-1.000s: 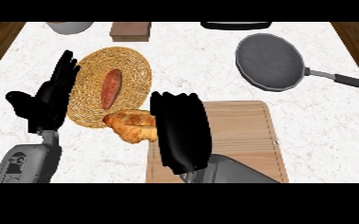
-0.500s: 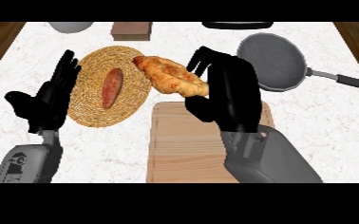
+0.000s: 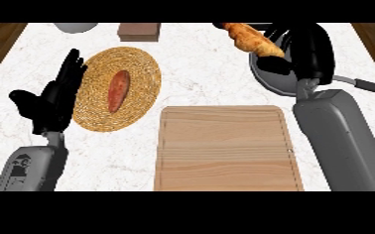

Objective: Pick the croissant from the cutting board and place it in the pan

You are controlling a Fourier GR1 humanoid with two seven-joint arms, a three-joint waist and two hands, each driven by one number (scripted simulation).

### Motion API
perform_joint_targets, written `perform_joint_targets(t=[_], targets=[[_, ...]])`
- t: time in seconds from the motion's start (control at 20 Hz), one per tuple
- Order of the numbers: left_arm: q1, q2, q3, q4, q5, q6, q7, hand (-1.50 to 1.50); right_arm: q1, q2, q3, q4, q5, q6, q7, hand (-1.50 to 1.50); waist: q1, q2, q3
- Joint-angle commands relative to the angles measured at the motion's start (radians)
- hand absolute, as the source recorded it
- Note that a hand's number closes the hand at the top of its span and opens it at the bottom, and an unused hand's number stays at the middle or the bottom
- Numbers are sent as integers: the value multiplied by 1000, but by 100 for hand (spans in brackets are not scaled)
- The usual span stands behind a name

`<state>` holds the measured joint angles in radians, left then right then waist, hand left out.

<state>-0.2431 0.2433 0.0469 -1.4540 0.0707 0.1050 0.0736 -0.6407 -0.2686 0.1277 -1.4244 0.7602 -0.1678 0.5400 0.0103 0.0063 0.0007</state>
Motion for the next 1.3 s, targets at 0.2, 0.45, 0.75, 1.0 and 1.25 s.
perform_joint_targets(t=[0.2,0.45,0.75,1.0,1.25], targets=[[-25,-16,-9,2,-19,13,11,0,-81,-139,-140,469,53,-165,-300,150,24,10,1],[-20,3,9,10,13,-41,-14,0,-207,-167,-253,769,-15,-250,-480,150,47,16,2],[-49,-17,-3,28,-3,-26,-8,0,-240,-139,-363,946,-136,-262,-645,150,49,25,4],[-56,-40,-26,44,-35,-4,-32,0,-268,-116,-400,1084,-200,-42,-665,-150,51,28,4],[-8,-68,-51,-7,-35,2,-18,0,-260,-141,-432,1183,-207,-43,-792,-150,64,25,4]])
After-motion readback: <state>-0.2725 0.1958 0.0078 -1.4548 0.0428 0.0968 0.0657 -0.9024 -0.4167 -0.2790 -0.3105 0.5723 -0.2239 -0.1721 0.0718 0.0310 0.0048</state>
